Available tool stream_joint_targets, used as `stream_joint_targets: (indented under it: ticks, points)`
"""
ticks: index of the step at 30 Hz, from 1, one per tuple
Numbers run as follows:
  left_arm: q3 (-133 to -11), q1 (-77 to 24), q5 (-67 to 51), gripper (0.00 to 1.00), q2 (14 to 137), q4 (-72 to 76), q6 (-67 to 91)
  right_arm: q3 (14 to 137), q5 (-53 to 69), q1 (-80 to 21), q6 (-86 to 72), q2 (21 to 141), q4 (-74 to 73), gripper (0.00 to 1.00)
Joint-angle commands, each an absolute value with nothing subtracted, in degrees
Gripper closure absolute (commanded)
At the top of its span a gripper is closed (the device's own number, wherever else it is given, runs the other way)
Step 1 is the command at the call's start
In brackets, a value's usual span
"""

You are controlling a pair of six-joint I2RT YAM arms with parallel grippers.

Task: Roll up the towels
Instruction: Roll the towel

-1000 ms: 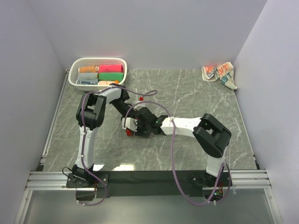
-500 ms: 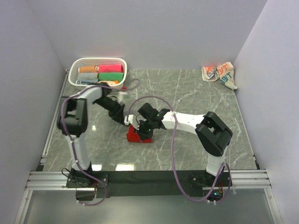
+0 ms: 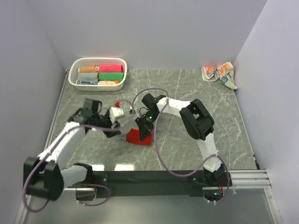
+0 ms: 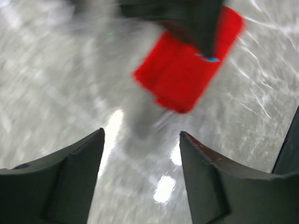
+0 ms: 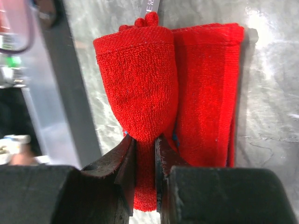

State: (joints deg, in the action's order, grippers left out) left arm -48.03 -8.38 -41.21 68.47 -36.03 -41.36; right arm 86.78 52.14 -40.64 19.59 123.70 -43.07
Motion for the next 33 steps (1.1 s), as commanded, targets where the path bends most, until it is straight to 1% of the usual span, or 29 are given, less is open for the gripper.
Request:
stream_joint_targets:
  ticks: [1,2,4,6,8,14,17,19,20,21,23,24,26,27,29,30,31,33]
  points:
    - [-39.8,-16.6,-34.5,0.28,62.6,-25.3,-42.5,90.1,56.6,-39.8,21.1,127.9,-49.4,1.0]
    - [-38.5,-20.6,-33.7,0.28,61.1,-23.9,-42.3,90.8,56.1,-39.7,21.6,128.2,-49.8,1.0]
    - [-36.1,-24.9,-30.1,0.28,60.9,-19.8,-41.8,91.7,55.7,-39.6,22.1,129.3,-50.1,1.0]
    - [-35.5,-29.9,-27.3,0.29,62.7,-17.6,-41.5,92.4,55.3,-39.5,22.3,130.3,-50.4,1.0]
    - [-35.3,-32.7,-24.9,0.29,64.8,-14.1,-41.2,93.1,54.8,-39.6,22.5,130.9,-50.1,1.0]
    - [-35.4,-37.3,-23.1,0.29,70.6,-9.4,-42.4,93.4,54.8,-39.3,22.9,132.2,-49.5,1.0]
    - [-36.8,-37.7,-25.1,0.34,74.9,-11.2,-43.0,92.8,54.2,-39.0,22.0,131.9,-48.0,1.0]
    - [-36.8,-37.8,-25.1,0.39,77.2,-13.2,-43.9,92.3,53.9,-38.9,21.4,131.0,-47.1,1.0]
    - [-36.8,-37.8,-24.5,0.41,79.6,-13.8,-43.8,91.9,53.5,-38.6,21.0,130.8,-46.3,0.97]
    - [-37.0,-37.7,-24.2,0.46,80.7,-14.8,-43.1,91.6,53.4,-38.4,20.7,129.9,-46.0,0.92]
    - [-36.8,-37.7,-23.3,0.51,82.3,-15.7,-43.2,90.8,52.6,-37.9,20.0,129.0,-44.8,0.86]
    - [-36.5,-37.6,-23.4,0.55,82.5,-16.1,-43.0,90.7,52.6,-37.8,20.0,128.4,-44.7,0.81]
    - [-36.4,-37.7,-23.9,0.62,82.7,-17.0,-42.6,91.2,52.1,-37.5,20.1,128.2,-45.3,0.75]
    - [-36.8,-37.6,-24.2,0.69,83.0,-17.8,-42.4,91.7,51.9,-37.2,20.0,128.2,-45.8,0.67]
    - [-37.9,-37.7,-25.3,0.74,84.3,-21.7,-42.1,92.5,50.6,-36.5,20.0,127.9,-46.8,0.6]
    - [-39.3,-37.6,-25.7,0.78,84.8,-23.4,-42.1,92.7,50.2,-34.3,20.0,126.7,-46.8,0.55]
    - [-39.9,-37.6,-26.1,0.79,85.2,-26.9,-41.8,93.4,50.0,-32.9,19.3,126.0,-46.5,0.52]
    - [-41.5,-36.8,-28.3,0.82,86.5,-30.1,-41.3,96.0,49.8,-29.1,19.5,124.5,-48.6,0.51]
